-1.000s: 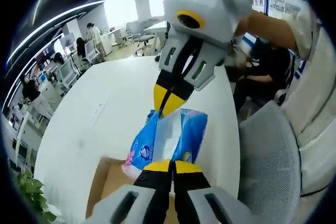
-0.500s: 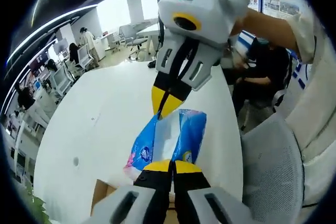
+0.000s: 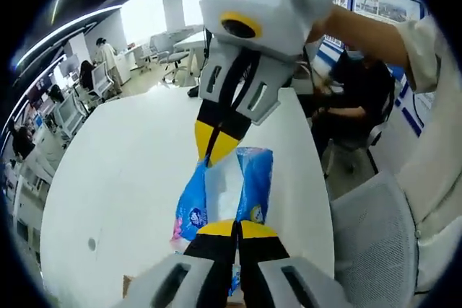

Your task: Operate the shoe box by opening the lid, removing the specified soft item, and placing it in the target area until the item is outside and the box remains undamaged.

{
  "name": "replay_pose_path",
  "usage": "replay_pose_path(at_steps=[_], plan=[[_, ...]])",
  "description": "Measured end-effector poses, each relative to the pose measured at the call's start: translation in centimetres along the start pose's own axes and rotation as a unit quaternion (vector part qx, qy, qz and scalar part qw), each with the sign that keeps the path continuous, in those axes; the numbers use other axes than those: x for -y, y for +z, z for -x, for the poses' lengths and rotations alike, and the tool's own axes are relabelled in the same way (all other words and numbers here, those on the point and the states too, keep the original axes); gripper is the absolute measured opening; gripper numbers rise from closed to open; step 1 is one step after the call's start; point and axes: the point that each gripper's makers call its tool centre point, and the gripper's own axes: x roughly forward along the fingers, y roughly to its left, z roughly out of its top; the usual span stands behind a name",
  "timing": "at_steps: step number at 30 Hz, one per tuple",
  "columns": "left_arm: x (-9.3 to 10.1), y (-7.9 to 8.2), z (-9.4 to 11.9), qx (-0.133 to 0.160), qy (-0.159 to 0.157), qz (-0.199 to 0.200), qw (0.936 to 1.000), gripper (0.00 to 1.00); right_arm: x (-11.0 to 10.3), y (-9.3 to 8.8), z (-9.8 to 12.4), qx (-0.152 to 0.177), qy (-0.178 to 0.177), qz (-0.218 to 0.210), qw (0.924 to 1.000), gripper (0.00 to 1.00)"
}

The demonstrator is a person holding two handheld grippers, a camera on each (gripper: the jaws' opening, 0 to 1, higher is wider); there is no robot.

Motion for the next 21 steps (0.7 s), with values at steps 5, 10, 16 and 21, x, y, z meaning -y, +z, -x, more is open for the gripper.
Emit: replay_pose_path(at_steps=[5,10,16,21], plan=[[-0.4,0.8,-1.5,0.002,-0.012,0.005,0.9999,0.00,0.7,-1.8,0.1,-0.010,0.006,-0.002,0.9999,0.00],[-0.9,1.5,-3.0,0.002,-0.023,0.010,0.9997,0.00,1.6,-3.1,0.1,-0.014,0.014,-0.001,0.9998,0.00],[-1.6,2.0,-4.8,0.001,-0.039,0.016,0.9991,0.00,2.8,-4.4,-0.3,-0.019,0.018,-0.004,0.9997,0.00],[-2.2,2.5,-6.1,0.000,-0.051,0.019,0.9985,0.00,3.9,-5.3,-0.7,-0.023,0.020,-0.006,0.9995,0.00]])
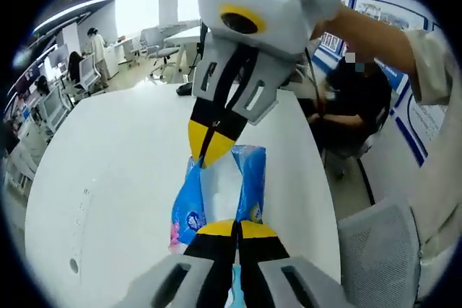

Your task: Operate the shoe box by opening the lid, removing the specified soft item, and placing it in the target area until the item is outside and the box remains undamaged.

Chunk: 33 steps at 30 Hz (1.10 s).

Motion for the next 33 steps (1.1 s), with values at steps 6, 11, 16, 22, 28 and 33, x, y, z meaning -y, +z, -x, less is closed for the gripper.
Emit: replay_pose_path(at_steps=[6,11,16,22,28,33], plan=[[-0.4,0.7,-1.6,0.000,-0.014,0.000,0.9999,0.00,0.9,-1.0,-0.1,-0.008,-0.001,0.000,1.0000,0.00],[-0.4,1.4,-2.8,0.006,-0.023,0.003,0.9997,0.00,1.5,-2.1,0.1,-0.014,-0.005,0.000,0.9999,0.00],[-0.4,1.7,-4.2,0.005,-0.034,0.002,0.9994,0.00,1.7,-3.4,0.1,-0.023,-0.007,0.000,0.9997,0.00],[-0.6,1.9,-6.0,0.004,-0.047,0.010,0.9988,0.00,2.0,-5.1,-0.4,-0.035,-0.008,-0.006,0.9993,0.00],[-0.9,1.3,-7.6,-0.004,-0.054,0.019,0.9984,0.00,2.1,-6.9,-1.8,-0.046,-0.007,-0.004,0.9989,0.00],[-1.3,0.3,-8.4,-0.008,-0.056,0.034,0.9978,0.00,1.9,-7.5,-3.0,-0.055,0.000,0.002,0.9985,0.00]])
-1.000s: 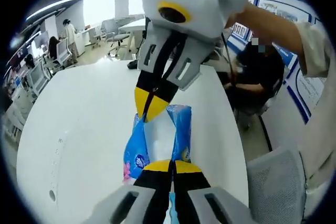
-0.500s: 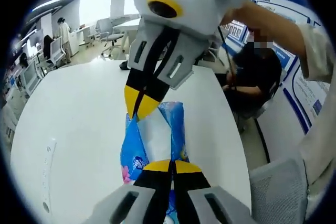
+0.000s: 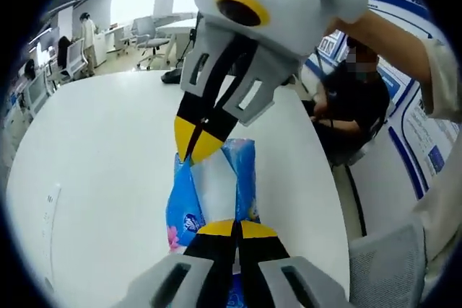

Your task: Operate the shoe box by opening the lid, removing the specified soft item, and placing it in the target area until the item is outside and the box remains undamaged.

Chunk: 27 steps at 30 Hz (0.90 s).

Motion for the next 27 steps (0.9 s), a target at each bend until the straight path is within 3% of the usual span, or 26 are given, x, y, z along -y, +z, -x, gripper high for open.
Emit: replay_pose_path(at_steps=[10,18,22,27], plan=[[-0.3,-1.3,-0.7,0.005,0.000,0.030,0.9995,0.00,-0.1,-0.5,-1.6,-0.015,0.004,0.011,0.9998,0.00],[0.1,-1.1,-0.9,0.005,0.001,0.023,0.9997,0.00,0.0,-0.7,-1.4,-0.020,0.000,0.007,0.9998,0.00],[0.1,-1.1,-0.9,0.002,0.003,-0.004,1.0000,0.00,-0.3,-0.7,-1.2,-0.018,0.001,0.007,0.9998,0.00],[0.3,-1.3,-0.7,-0.001,0.010,-0.019,0.9998,0.11,-0.2,-0.7,-0.7,-0.020,-0.010,0.003,0.9997,0.05]])
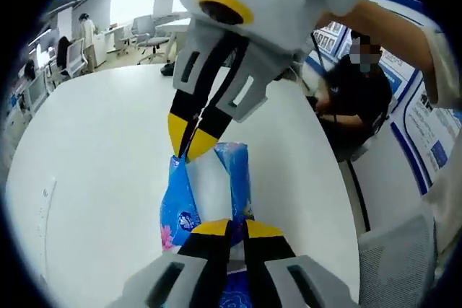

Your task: Operate the shoe box by opening the lid, removing the specified soft item, and placing it in the target area until the item is outside and the box remains undamaged.

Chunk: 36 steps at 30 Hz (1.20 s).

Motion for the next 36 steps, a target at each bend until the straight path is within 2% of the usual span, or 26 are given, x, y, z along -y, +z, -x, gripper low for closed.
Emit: replay_pose_path(at_steps=[10,14,24,31,36], plan=[[0.2,0.2,1.8,0.006,0.023,-0.015,0.9996,0.20,-0.5,0.9,2.0,0.013,-0.007,-0.012,0.9998,0.18],[0.3,0.3,3.1,0.017,0.036,-0.015,0.9991,0.22,-0.8,1.5,3.1,0.017,-0.013,-0.012,0.9997,0.20],[1.0,-0.3,6.6,0.038,0.068,0.008,0.9970,0.30,-1.9,3.4,5.5,0.034,-0.022,-0.020,0.9990,0.29],[2.0,-0.5,9.6,0.074,0.092,0.028,0.9926,0.35,-3.0,4.7,7.4,0.046,-0.026,-0.049,0.9974,0.37],[2.6,-1.8,12.2,0.095,0.115,0.045,0.9878,0.42,-4.0,5.7,8.4,0.054,-0.030,-0.058,0.9964,0.45]])
